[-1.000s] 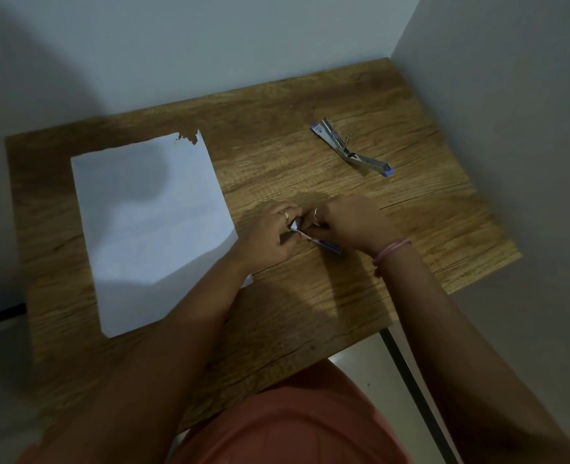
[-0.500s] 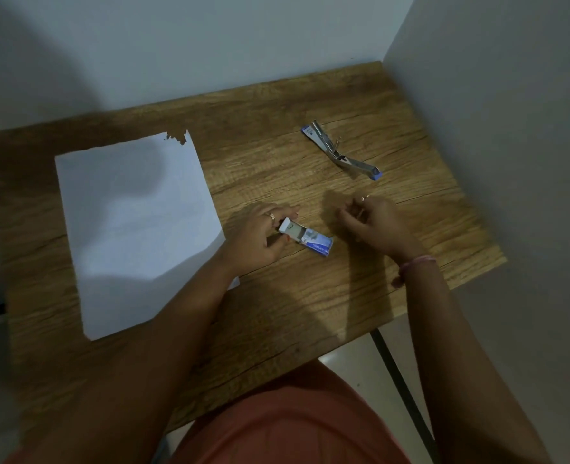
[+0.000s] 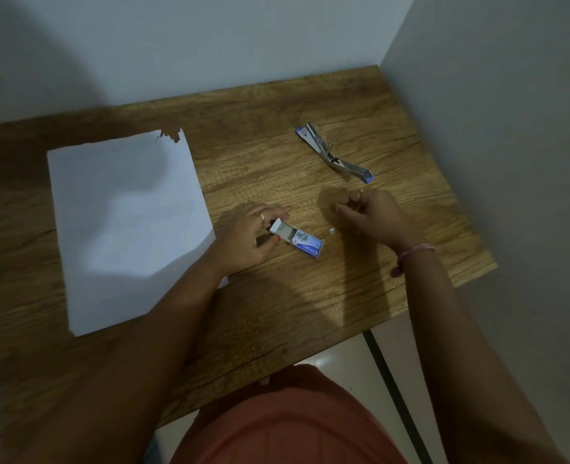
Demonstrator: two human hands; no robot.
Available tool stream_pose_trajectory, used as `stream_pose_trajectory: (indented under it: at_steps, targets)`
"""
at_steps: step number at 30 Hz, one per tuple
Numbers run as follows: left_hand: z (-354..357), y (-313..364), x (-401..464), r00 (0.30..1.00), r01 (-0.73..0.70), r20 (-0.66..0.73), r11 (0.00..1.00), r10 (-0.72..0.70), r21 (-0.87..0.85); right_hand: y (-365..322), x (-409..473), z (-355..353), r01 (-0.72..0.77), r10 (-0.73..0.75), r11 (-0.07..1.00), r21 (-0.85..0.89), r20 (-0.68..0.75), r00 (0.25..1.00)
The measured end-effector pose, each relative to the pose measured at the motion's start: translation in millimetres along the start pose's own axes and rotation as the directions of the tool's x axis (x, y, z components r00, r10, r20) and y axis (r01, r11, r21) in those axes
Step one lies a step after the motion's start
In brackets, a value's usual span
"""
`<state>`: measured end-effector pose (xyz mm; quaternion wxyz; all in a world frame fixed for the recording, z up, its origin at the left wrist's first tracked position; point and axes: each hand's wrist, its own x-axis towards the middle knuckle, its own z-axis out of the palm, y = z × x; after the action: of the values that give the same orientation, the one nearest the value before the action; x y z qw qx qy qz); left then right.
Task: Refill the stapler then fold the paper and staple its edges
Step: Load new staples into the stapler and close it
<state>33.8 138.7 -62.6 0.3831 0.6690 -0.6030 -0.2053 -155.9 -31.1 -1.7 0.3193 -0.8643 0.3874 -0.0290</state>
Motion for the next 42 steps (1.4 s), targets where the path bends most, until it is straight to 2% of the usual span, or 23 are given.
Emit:
stream_pose_trajectory:
  at_steps: [5,10,15,17,20,22,24,28,33,39,42]
  targets:
    - [-1.4,0.8,-1.0,1.000,0.023,0.012,1.000,-0.023,-0.009,-13.9,15.3,17.9,0.099,-0.099,0.990,-0.103,0.005,0.995]
    - [-2.1,1.6,-1.4,0.999,0.038,0.022,0.999,-0.038,-0.019,-14.1,22.3,24.1,0.091,-0.096,0.976,-0.197,-0.018,0.995]
    - [-2.9,1.5,-1.1,1.000,0.018,0.026,1.000,-0.018,-0.003,-19.4,24.9,26.5,0.178,-0.157,0.931,-0.319,0.091,0.983]
    - [-2.6,0.4,-1.2,1.000,0.022,0.023,1.000,-0.022,0.001,-24.3,22.8,27.7,0.217,-0.192,0.936,-0.277,0.113,0.975]
    - [-2.5,-0.1,-1.7,0.999,0.034,0.021,0.999,-0.034,0.001,-39.7,15.3,30.3,0.350,-0.333,0.934,-0.075,0.172,0.927]
    - [-3.2,1.2,-1.3,0.999,0.025,0.024,1.000,-0.025,0.002,-45.7,12.5,34.4,0.434,-0.399,0.898,-0.078,0.271,0.876]
    - [-4.1,3.5,-1.3,1.000,0.015,0.018,1.000,-0.015,-0.001,-47.4,12.4,38.3,0.464,-0.401,0.874,-0.141,0.328,0.855]
    - [-3.9,4.1,-2.1,1.000,0.017,0.004,1.000,-0.017,0.003,-48.3,13.6,38.4,0.455,-0.386,0.869,-0.194,0.310,0.869]
    - [-2.8,1.5,-2.0,0.998,0.051,0.025,0.999,-0.051,-0.002,-51.4,13.7,34.1,0.419,-0.356,0.894,-0.161,0.314,0.880]
    - [-2.5,0.2,-1.8,0.998,0.063,0.030,0.998,-0.063,-0.001,-41.6,-1.9,14.3,0.212,-0.210,0.977,0.007,0.143,0.967]
    - [-2.6,-0.4,-2.3,0.998,0.054,0.038,0.998,-0.053,-0.031,-32.8,-16.5,9.3,0.101,-0.110,0.993,0.062,0.165,0.980]
